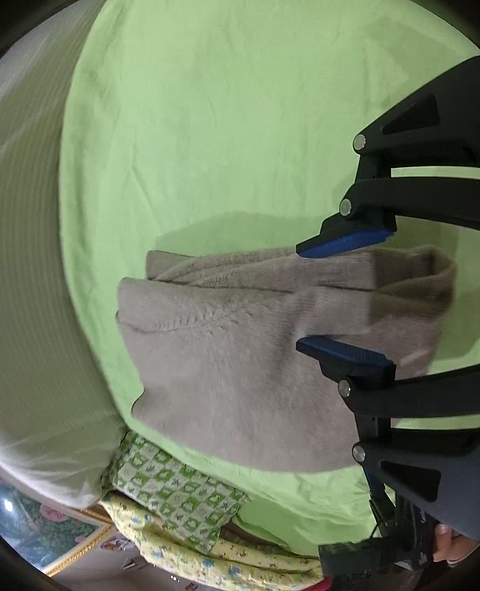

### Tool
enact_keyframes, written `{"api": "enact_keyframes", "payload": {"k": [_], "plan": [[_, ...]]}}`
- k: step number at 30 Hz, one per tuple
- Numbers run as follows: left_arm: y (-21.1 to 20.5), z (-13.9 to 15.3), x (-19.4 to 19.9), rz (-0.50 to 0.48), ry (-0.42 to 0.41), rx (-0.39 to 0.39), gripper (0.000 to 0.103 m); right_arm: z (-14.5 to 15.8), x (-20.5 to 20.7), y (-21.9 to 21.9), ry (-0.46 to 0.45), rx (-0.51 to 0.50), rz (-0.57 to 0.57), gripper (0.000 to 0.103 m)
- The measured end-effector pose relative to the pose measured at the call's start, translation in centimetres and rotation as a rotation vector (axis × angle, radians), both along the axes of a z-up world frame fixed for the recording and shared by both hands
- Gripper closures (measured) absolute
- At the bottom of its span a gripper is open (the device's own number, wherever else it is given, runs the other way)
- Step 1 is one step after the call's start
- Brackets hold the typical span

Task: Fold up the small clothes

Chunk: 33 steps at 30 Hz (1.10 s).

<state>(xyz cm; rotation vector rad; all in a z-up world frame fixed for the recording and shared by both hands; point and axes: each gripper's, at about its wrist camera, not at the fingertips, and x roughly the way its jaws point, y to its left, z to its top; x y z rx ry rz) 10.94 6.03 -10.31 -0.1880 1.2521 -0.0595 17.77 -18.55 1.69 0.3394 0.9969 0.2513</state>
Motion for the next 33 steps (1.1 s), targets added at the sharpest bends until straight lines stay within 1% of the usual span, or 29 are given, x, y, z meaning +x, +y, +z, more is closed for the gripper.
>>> {"api": "enact_keyframes", "payload": {"k": [4, 7, 10, 12, 15, 17, 20, 22, 24, 26, 28, 31, 33], "plan": [[-0.5, 0.6, -0.9, -0.025, -0.021, 0.019, 0.023, 1.1, -2.3, 0.5, -0.040, 0.008, 0.010, 0.058], [-1.7, 1.8, -1.9, -0.044, -0.052, 0.039, 0.023, 1.6, -4.2, 0.8, -0.061, 0.013, 0.026, 0.058], [-2.7, 3.1, -2.5, -0.061, -0.079, 0.056, 0.023, 1.5, -6.2, 1.1, -0.072, 0.019, 0.039, 0.056], [-3.1, 3.8, -3.0, -0.072, -0.100, 0.068, 0.023, 1.2, -6.8, 1.7, -0.071, 0.013, 0.059, 0.056], [-3.3, 4.5, -3.3, -0.089, -0.120, 0.081, 0.023, 0.3, -6.6, 2.4, -0.061, 0.016, 0.081, 0.056], [-3.8, 4.9, -3.2, -0.103, -0.131, 0.089, 0.023, -0.6, -6.0, 2.5, -0.043, -0.006, 0.074, 0.056], [-3.3, 5.5, -3.9, -0.122, -0.145, 0.112, 0.023, -2.3, -4.9, 1.3, 0.005, -0.021, 0.011, 0.056], [-3.4, 5.8, -4.0, -0.134, -0.154, 0.118, 0.023, -2.8, -4.6, 0.6, 0.035, -0.034, -0.014, 0.056], [-3.5, 6.0, -3.9, -0.143, -0.164, 0.135, 0.023, -2.4, -4.9, 0.2, 0.027, -0.013, -0.025, 0.056], [-3.4, 6.0, -3.9, -0.148, -0.177, 0.144, 0.022, -1.3, -5.4, 0.2, -0.004, -0.012, -0.023, 0.056], [-3.2, 6.0, -3.3, -0.144, -0.184, 0.134, 0.022, -0.5, -5.6, 0.4, -0.028, -0.010, -0.019, 0.056], [-2.8, 5.9, -2.0, -0.126, -0.181, 0.084, 0.021, 0.7, -5.0, 0.6, -0.062, -0.016, -0.017, 0.056], [-2.1, 5.9, -0.3, -0.095, -0.170, 0.037, 0.021, 1.3, -3.8, 0.4, -0.075, -0.006, -0.020, 0.056]]}}
